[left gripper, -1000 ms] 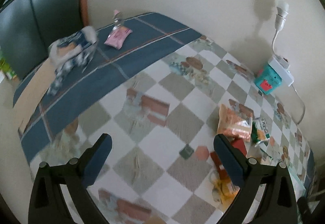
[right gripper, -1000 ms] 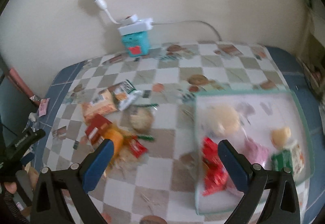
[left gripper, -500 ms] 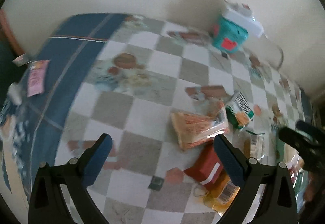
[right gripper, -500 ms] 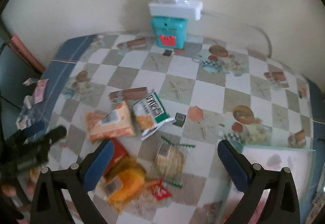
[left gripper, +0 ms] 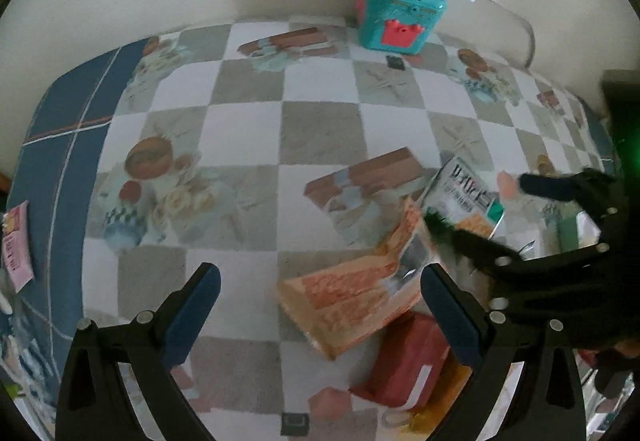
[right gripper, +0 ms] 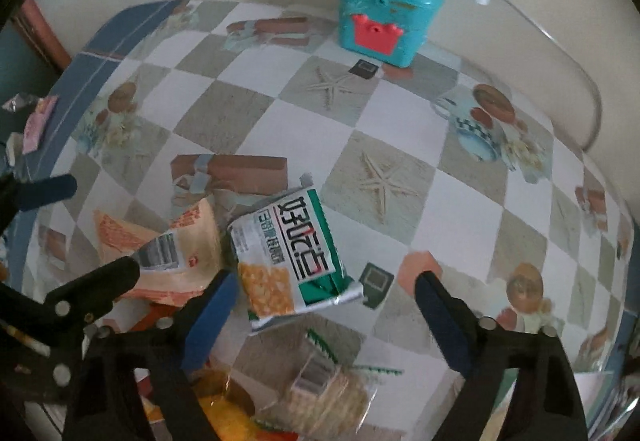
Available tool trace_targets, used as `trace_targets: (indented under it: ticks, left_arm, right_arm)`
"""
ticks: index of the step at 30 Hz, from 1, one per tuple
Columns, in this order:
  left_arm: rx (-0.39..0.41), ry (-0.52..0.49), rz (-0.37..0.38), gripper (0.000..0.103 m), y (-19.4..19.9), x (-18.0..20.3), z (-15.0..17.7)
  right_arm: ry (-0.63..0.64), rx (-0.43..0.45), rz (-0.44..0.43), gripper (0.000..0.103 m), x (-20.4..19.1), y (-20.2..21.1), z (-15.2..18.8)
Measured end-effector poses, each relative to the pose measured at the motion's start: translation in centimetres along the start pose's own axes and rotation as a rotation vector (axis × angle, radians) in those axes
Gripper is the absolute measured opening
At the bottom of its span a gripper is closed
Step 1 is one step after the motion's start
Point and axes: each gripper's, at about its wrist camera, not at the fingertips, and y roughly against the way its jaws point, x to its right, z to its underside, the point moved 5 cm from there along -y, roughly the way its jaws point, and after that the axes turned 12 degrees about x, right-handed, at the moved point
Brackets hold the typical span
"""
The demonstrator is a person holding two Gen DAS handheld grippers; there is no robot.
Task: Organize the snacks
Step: 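Grasp the tan bag with the left tool while the right tool grasps the yellow-green chip bag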
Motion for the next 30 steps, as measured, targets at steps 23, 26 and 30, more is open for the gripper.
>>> trace_targets:
  ticks: [23,26,30]
  left_arm:
    - [-0.036,-0.169,-0.052,0.094,-2.6,4.1,0.7]
    - [-0.041,-0.126,-0.048,0.077,-3.1,3.6,0.5]
    - [-0.022,-0.083,-0.039,0.044,-3.0,3.1,0.2]
  right_arm:
    - [-0.103,-0.038,0.05,0.064,5.8,-0.5,2.0]
    - [-0.111,-0.043,0.052,0.064,6.0,-0.6,1.9]
    - [-0.123,-0.046,0.055,0.063,5.1,-1.1,1.4]
